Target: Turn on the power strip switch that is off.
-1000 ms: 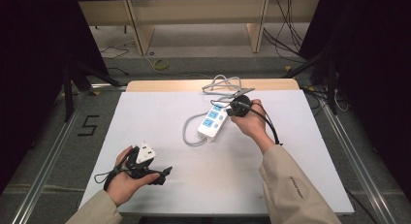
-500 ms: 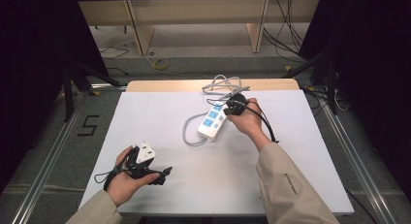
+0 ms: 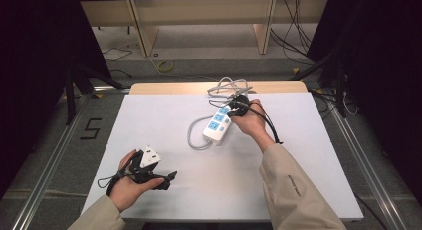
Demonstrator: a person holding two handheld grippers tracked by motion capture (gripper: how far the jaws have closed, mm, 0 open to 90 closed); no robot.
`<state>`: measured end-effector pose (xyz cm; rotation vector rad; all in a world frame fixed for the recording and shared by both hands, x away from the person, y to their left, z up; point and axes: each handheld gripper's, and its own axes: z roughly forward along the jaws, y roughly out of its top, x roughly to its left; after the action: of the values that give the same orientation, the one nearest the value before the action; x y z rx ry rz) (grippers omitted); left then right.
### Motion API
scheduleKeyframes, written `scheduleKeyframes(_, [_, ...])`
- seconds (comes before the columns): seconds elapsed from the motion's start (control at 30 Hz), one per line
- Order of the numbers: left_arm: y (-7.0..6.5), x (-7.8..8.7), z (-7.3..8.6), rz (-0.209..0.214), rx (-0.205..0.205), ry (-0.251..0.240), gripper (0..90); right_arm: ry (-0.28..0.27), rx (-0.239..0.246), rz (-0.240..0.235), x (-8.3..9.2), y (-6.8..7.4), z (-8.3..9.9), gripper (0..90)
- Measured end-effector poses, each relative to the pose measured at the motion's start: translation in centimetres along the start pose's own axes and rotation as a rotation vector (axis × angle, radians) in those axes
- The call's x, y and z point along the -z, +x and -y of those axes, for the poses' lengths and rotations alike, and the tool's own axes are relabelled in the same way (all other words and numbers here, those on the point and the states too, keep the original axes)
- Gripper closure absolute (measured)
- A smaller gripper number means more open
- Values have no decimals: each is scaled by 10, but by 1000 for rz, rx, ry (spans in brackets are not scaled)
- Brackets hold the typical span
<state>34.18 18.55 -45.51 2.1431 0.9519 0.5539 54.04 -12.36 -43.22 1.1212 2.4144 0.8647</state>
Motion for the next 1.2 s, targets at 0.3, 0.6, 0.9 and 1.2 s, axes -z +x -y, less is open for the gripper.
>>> scheduleKeyframes(0.3, [1, 1, 0, -2, 4, -2, 68, 20, 0, -2, -4, 1, -3, 900])
scheduleKeyframes(0.6, [1, 0, 0, 2, 4, -2, 69, 49, -9, -8, -10, 4, -5, 900])
scheduleKeyframes(0.9, [0, -1, -1, 8, 5, 0, 68, 73, -2, -10, -15, 8, -6, 900])
scheduleKeyframes(1.2, [-1, -1, -1, 11, 3, -1, 69, 89, 8, -3, -17, 9, -11, 900])
